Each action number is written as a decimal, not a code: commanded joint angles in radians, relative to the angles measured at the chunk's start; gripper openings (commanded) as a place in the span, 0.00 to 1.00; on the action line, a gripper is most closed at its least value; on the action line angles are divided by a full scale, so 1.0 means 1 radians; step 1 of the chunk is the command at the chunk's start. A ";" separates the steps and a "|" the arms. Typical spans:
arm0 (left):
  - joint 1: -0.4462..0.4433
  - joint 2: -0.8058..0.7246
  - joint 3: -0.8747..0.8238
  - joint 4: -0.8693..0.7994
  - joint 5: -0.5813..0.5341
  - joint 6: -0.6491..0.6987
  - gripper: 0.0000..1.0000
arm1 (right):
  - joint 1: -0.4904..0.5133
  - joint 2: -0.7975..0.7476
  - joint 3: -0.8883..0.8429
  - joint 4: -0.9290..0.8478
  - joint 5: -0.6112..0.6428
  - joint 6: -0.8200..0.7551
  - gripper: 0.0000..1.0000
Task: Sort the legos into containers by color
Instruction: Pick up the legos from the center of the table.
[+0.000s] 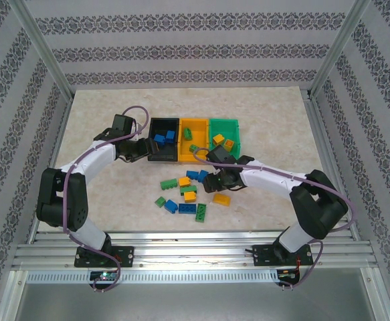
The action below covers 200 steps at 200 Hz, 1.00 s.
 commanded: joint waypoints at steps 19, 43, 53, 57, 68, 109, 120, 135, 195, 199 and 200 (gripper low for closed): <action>0.014 -0.019 0.008 -0.028 -0.015 0.014 0.58 | 0.026 0.043 0.059 -0.008 0.035 0.018 0.55; 0.014 -0.014 0.004 -0.023 -0.008 0.013 0.58 | 0.034 0.068 0.074 -0.013 0.039 0.021 0.54; 0.014 -0.015 0.004 -0.025 -0.009 0.016 0.57 | 0.038 0.072 0.078 -0.010 0.041 0.026 0.54; 0.014 -0.017 0.004 -0.026 -0.012 0.016 0.57 | 0.039 0.073 0.079 -0.010 0.041 0.028 0.54; 0.013 -0.023 0.001 -0.024 -0.018 0.015 0.56 | 0.044 0.081 0.086 -0.012 0.042 0.030 0.54; 0.014 -0.029 -0.007 -0.020 -0.016 0.016 0.55 | 0.066 0.124 0.119 -0.039 0.089 0.032 0.51; 0.013 -0.027 -0.008 -0.021 -0.013 0.016 0.55 | 0.071 0.135 0.133 -0.054 0.112 0.033 0.48; 0.013 -0.027 -0.013 -0.018 -0.006 0.015 0.55 | 0.073 0.148 0.146 -0.075 0.139 0.036 0.43; 0.013 -0.039 -0.027 0.002 0.009 0.016 0.56 | 0.077 0.153 0.161 -0.132 0.230 0.036 0.25; 0.014 -0.040 -0.028 0.003 0.009 0.016 0.56 | 0.077 0.151 0.162 -0.129 0.227 0.035 0.25; 0.014 -0.041 -0.027 0.003 0.010 0.017 0.56 | 0.077 0.150 0.161 -0.129 0.226 0.035 0.25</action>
